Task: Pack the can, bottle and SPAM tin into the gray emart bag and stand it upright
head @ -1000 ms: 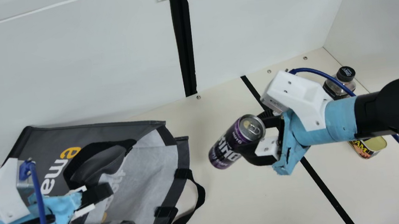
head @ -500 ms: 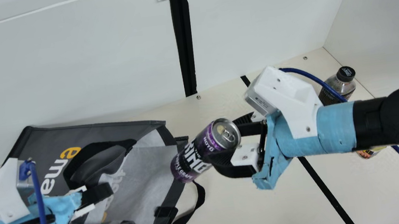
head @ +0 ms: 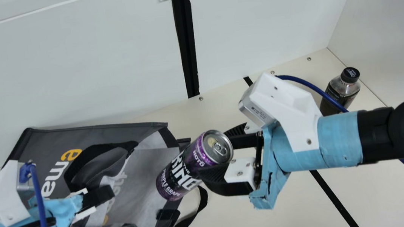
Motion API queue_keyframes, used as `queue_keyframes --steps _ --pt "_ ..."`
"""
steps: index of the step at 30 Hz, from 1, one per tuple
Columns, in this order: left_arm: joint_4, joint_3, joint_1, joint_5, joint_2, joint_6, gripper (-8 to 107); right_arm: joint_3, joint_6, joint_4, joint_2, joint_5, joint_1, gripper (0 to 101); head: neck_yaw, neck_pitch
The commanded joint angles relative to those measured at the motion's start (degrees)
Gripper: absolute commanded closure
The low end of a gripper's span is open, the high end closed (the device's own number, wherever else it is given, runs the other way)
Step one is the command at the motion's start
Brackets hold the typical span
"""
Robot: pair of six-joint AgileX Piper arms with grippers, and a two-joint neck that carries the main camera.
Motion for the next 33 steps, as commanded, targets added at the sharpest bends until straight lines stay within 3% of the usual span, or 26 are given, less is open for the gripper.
queue_keyframes --steps 1,33 --pt "0.0 0.0 0.0 0.0 0.0 0.0 107 0.2 0.1 -0.1 0.0 -0.1 0.3 101 -0.1 -1.3" --pt "0.0 0.0 0.0 0.0 0.0 0.0 107 1.0 -2.5 2.8 3.7 -0.1 -0.2 101 -0.1 -1.3"
